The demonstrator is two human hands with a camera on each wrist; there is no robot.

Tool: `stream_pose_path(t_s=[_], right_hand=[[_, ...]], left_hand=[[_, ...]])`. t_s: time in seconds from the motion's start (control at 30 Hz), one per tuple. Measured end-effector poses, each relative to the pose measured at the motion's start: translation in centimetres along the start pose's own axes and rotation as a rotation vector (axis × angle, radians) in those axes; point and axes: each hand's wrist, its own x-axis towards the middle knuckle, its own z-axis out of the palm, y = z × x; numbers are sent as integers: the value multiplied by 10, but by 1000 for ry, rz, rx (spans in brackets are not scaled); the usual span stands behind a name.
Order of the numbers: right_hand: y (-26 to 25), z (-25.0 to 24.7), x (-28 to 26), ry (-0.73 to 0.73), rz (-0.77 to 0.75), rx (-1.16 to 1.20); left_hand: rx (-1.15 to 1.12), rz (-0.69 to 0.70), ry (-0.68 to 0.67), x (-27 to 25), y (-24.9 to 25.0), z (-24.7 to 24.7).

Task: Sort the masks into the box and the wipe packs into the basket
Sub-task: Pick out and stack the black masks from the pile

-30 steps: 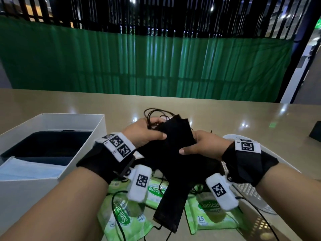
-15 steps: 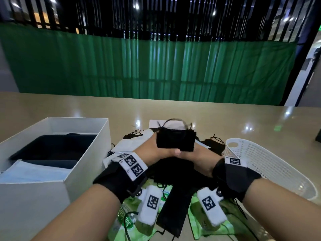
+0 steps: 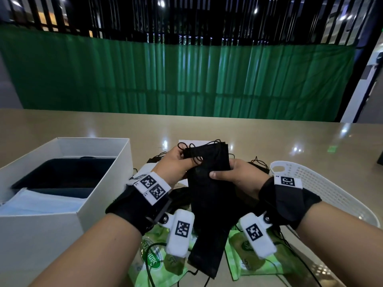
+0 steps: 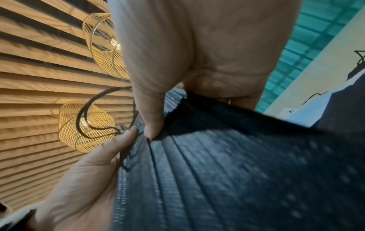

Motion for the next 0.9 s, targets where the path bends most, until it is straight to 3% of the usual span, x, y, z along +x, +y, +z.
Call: stream_pose_path(t_s=[0.23,0.4,0.5,0.6,0.73,0.9], right_hand=[[16,-8,-6,-95,258,16],[34,-17,-3,84,242,250],[42,-24,2,240,252,413],[57,-23,3,340,363,330],[67,-21,2,369,386,202],[61,-15,0,235,421,-60]], left_hand=[[-202,-39,290,4,-6,-18],[-338,-148,456,5,-16,-33],[-248,-259,449,2,-31,-36],[-221,-358,456,-2,-50,-39],[-271,-442,446,-8,-62,-41],[-170,-412,396,-11,-63,-41]])
